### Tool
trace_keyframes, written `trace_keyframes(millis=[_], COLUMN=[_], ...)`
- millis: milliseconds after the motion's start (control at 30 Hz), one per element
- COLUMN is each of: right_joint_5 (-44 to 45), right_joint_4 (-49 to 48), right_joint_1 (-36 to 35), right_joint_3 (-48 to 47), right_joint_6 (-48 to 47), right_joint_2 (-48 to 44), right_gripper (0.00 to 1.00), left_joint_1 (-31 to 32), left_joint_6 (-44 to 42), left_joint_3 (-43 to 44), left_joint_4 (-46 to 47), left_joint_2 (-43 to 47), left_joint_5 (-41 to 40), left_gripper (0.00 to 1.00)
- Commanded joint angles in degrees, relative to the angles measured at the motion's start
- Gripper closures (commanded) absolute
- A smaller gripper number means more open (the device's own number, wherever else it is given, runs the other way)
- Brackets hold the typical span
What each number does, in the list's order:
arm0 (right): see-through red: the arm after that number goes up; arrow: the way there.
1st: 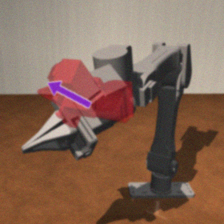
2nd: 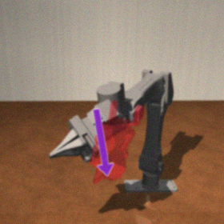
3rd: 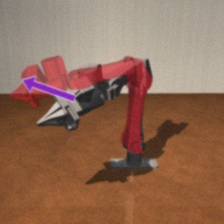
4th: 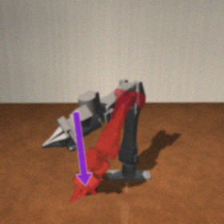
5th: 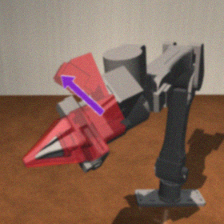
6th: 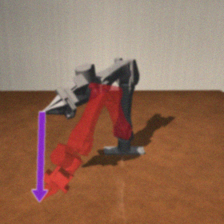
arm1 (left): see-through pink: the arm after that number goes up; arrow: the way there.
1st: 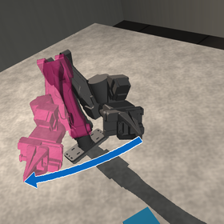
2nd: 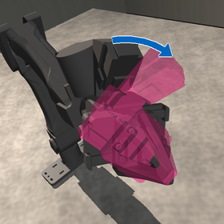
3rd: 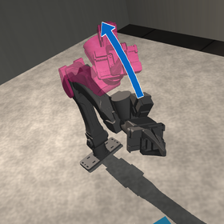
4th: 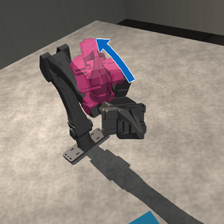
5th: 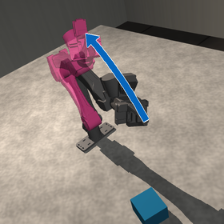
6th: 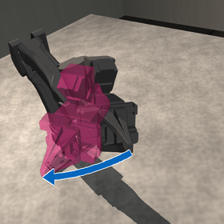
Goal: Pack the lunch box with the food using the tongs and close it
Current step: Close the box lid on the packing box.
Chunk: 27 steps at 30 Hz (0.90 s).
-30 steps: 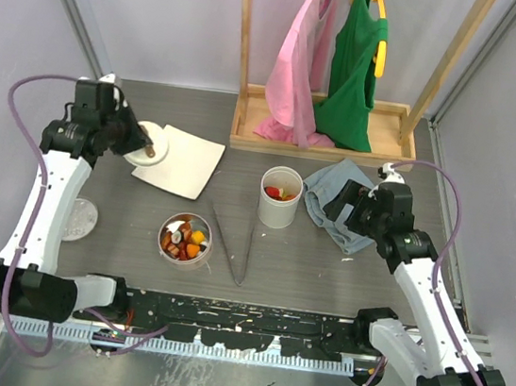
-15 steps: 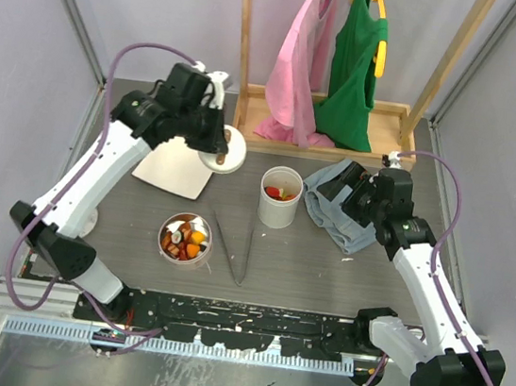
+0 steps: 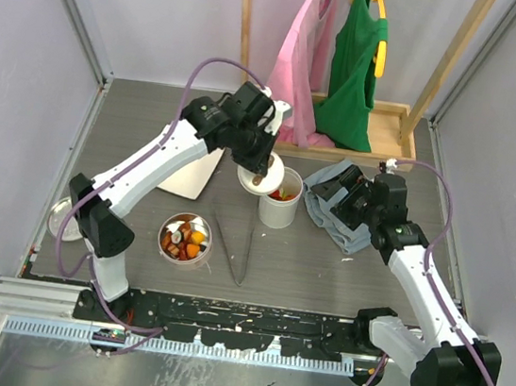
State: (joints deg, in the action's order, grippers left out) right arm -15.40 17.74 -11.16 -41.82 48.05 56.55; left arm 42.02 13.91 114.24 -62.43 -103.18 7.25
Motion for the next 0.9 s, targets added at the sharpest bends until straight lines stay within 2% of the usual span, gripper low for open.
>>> trace_keyframes(millis=[0,267,567,867], right_joint_5=[0.1,-0.33,-0.42,-0.42], right_joint_4=[-4.28,-5.57,-5.61,-5.61], right_joint_1=[-0.3,-0.33,-0.33,-0.29], right_joint_3=[1.37,2.53,2.86,3.13], right_joint_6=[1.8,2.9,3.26,3.46], right_joint_2=[0.74,0.94,0.69,0.13], right_gripper=[0.03,0.03,0.03,0.03], left_joint_1=[1.4,1.6,0.41,-1.58], left_joint_6=[-0.94,1.03,7.54,12.27], left_joint_3=[2.21,-0.9,-0.54,-3.4], left_joint_4=[2.85,7.75,9.0,13.68], left_joint_2=[-0.22,-1.44,-4.59,-3.65], left_joint_5=[2.99,9.28,10.9,15.47], left_gripper=[1.0,1.0,1.0,1.0])
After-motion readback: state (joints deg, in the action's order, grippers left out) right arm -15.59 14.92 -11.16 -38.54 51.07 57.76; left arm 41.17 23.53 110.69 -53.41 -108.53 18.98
